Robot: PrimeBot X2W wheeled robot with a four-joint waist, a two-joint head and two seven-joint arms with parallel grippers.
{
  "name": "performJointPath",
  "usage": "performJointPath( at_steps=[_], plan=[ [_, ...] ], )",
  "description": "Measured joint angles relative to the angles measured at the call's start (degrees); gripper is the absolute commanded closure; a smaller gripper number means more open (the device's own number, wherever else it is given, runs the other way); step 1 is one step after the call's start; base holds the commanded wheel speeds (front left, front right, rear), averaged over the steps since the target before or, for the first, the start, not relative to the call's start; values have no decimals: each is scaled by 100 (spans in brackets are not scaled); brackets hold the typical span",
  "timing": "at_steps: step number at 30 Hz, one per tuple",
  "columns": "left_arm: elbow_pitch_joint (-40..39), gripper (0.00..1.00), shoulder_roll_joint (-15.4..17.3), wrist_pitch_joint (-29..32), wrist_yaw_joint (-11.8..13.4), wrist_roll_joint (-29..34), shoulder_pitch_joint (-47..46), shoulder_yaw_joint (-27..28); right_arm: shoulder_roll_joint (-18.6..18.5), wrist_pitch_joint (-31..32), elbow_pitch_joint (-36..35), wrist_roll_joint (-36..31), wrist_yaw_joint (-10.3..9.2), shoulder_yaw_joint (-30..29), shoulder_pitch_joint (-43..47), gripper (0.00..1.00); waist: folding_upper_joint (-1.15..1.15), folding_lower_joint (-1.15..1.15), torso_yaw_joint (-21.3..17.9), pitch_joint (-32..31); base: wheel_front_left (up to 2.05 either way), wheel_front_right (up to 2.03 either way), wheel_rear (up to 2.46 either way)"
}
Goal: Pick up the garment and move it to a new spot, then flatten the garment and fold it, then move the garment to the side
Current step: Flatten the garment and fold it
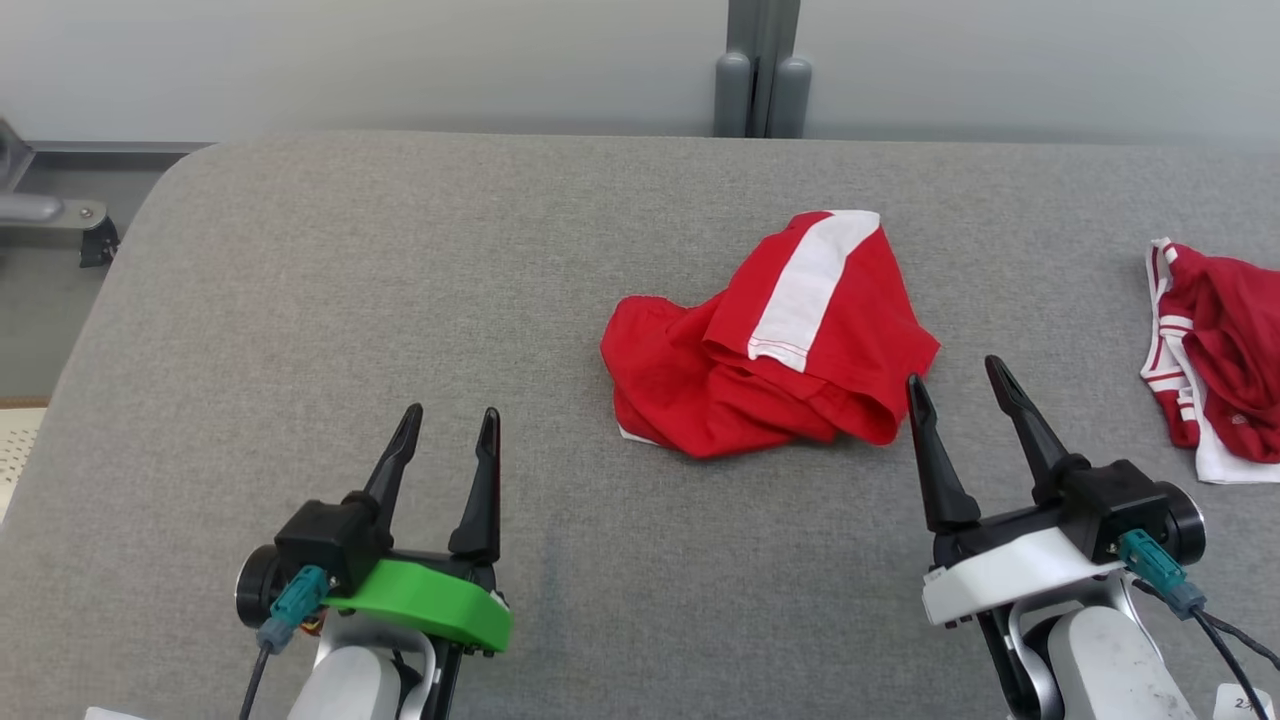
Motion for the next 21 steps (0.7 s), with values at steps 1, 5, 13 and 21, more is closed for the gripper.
performJointPath(
  at_steps=[1, 5, 13, 21],
  plan=[
    [-1, 0, -30, 0, -30, 93, 13, 30, 0, 0, 25, -18, 0, -11, -1, 0, 0, 0, 32, -6, 0, 0, 0],
    [-19, 0, -143, 0, -110, 203, 13, 159, -2, 1, 156, -158, 0, 4, -32, 0, 0, 0, 158, 18, 0, 0, 0],
    [-29, 0, -249, -4, -229, 365, -30, 333, -60, 1, 1161, -878, 0, 441, -834, 0, 0, 0, 399, 336, 0, 0, 0],
    [-10, 0, -277, -7, -264, 151, -206, 96, -386, 216, 2509, -1348, 0, 361, -1764, 0, 0, 0, 794, 643, 0, 0, 0]
  ],
)
